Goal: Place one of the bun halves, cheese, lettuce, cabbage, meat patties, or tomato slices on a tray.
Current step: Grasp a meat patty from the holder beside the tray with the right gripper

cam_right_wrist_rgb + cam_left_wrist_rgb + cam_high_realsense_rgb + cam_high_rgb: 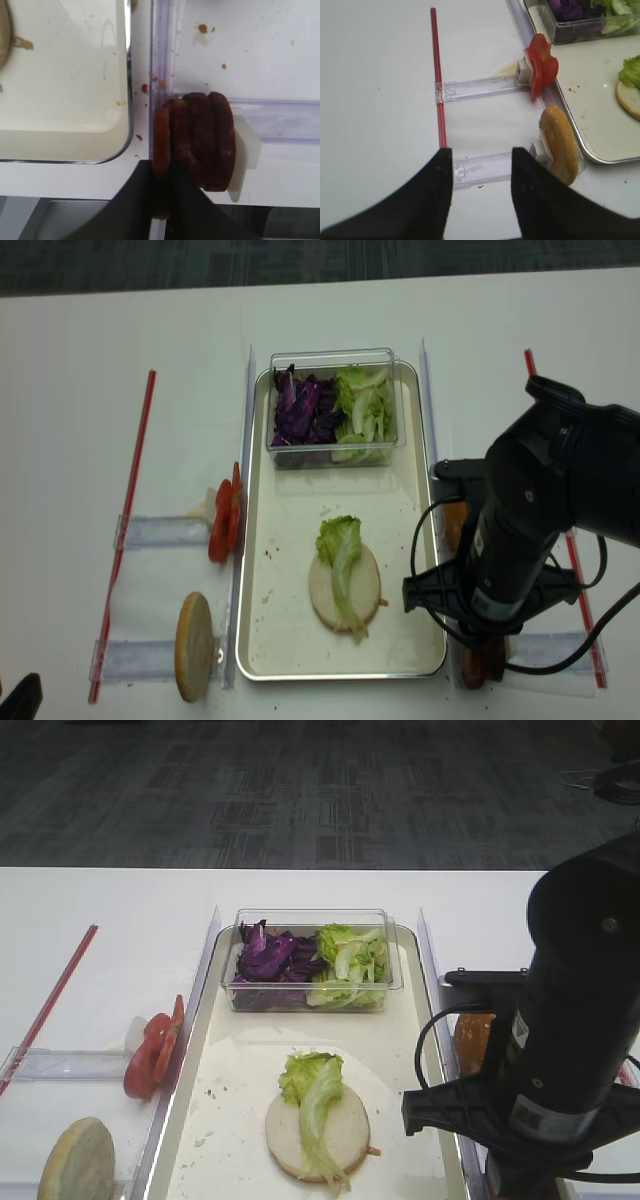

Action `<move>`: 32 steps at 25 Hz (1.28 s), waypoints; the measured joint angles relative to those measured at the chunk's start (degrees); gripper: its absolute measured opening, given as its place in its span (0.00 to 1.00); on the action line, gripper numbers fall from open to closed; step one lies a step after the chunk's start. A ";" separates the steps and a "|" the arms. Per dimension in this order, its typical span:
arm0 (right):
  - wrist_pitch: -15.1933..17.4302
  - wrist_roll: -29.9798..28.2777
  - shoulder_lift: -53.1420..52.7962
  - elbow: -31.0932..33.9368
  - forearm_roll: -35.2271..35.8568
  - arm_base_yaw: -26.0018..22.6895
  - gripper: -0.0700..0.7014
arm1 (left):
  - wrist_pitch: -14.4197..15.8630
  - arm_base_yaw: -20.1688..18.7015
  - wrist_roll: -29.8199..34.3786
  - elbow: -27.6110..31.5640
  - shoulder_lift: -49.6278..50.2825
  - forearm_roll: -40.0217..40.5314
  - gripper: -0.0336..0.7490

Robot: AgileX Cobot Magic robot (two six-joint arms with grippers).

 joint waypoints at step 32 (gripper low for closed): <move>3.06 -1.61 -8.20 -0.44 4.55 0.00 0.21 | 0.00 0.00 0.00 0.00 0.00 0.00 0.39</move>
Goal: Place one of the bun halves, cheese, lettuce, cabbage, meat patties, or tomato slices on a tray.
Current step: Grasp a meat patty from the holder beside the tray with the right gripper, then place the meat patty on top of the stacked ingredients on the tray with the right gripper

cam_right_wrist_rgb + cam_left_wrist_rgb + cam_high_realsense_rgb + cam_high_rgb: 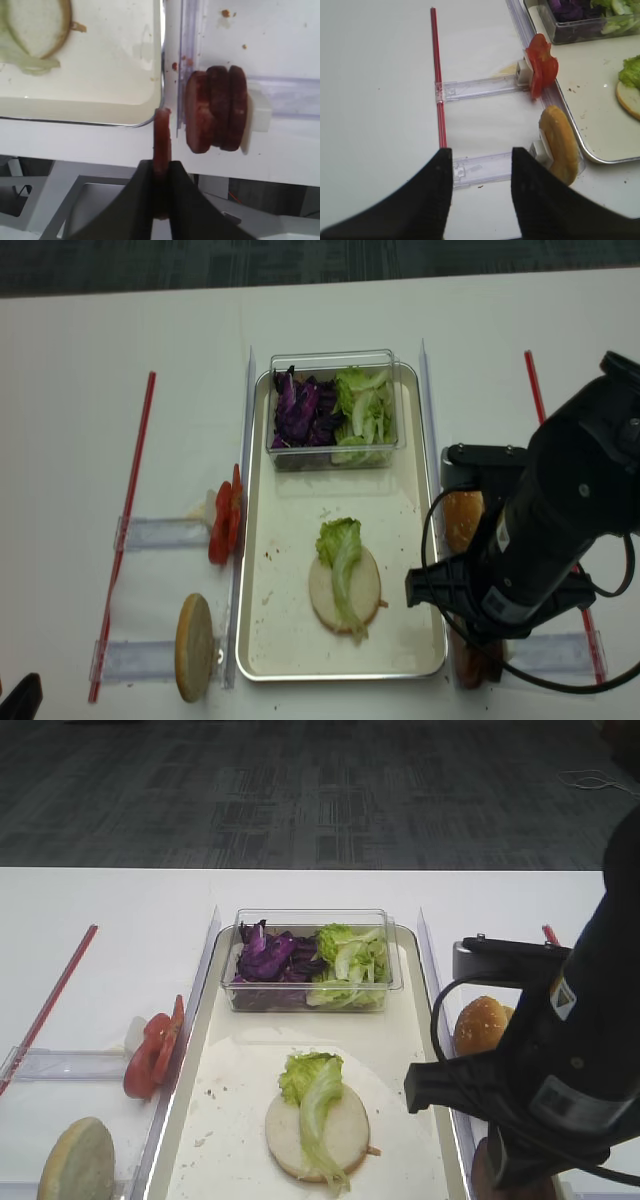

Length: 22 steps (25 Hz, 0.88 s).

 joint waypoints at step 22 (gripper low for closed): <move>-19.42 -18.32 3.40 0.00 20.10 0.00 0.21 | 0.00 0.00 0.00 0.00 0.00 0.00 0.39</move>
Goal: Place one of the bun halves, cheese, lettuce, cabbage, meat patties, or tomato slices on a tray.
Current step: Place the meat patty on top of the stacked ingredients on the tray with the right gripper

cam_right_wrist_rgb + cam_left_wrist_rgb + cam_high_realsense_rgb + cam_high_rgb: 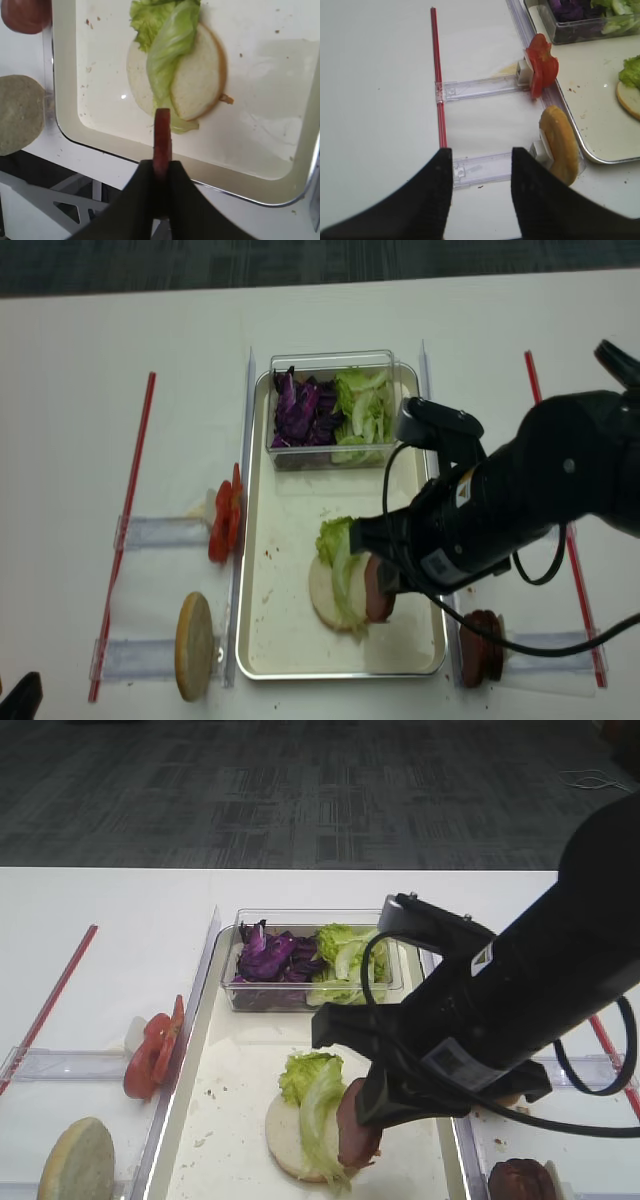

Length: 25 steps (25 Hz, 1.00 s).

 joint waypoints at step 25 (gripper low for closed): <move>-1.32 -34.21 16.74 -3.42 33.14 -5.78 0.21 | 0.00 0.00 0.00 0.00 0.00 0.00 0.39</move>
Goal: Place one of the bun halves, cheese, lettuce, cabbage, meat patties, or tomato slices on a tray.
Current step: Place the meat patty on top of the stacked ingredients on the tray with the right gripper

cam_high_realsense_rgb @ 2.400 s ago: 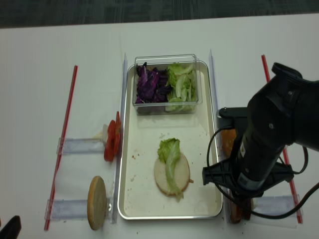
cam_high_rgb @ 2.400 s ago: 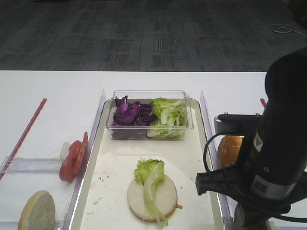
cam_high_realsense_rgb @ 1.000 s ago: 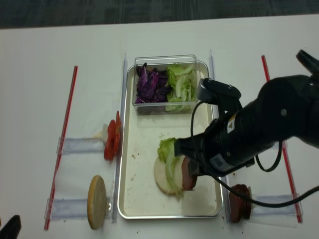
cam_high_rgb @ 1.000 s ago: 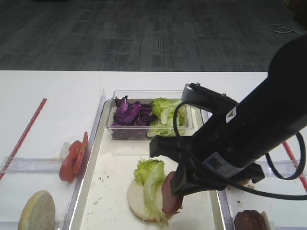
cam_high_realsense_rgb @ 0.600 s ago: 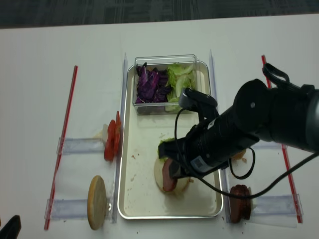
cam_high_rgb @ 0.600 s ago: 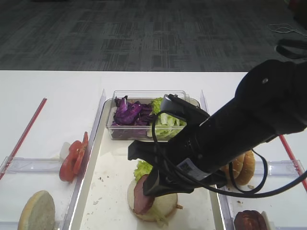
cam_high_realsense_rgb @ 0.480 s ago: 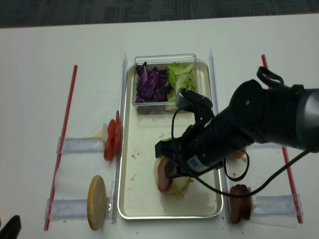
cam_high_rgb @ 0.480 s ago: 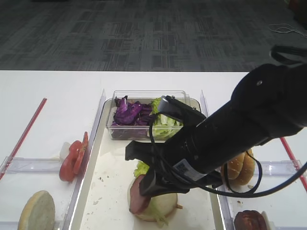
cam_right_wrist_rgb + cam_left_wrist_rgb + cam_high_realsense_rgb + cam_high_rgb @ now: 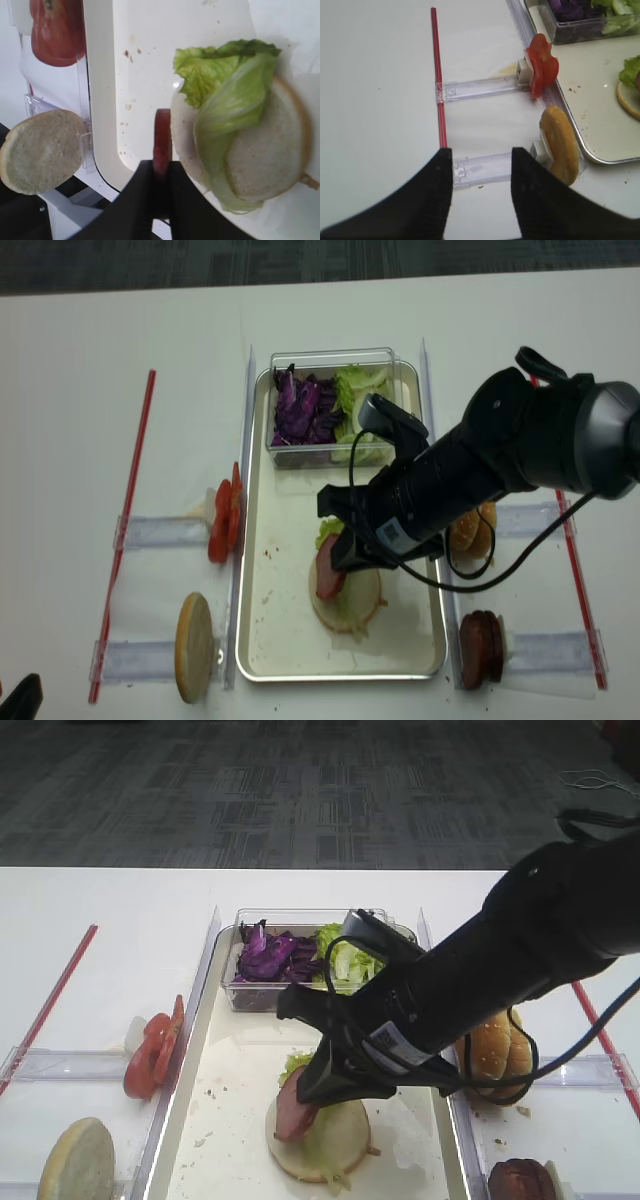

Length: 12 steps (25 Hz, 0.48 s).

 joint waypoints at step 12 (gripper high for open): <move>0.67 -5.07 2.91 -0.09 4.95 -0.54 0.21 | 0.00 0.00 0.00 0.00 0.00 0.00 0.39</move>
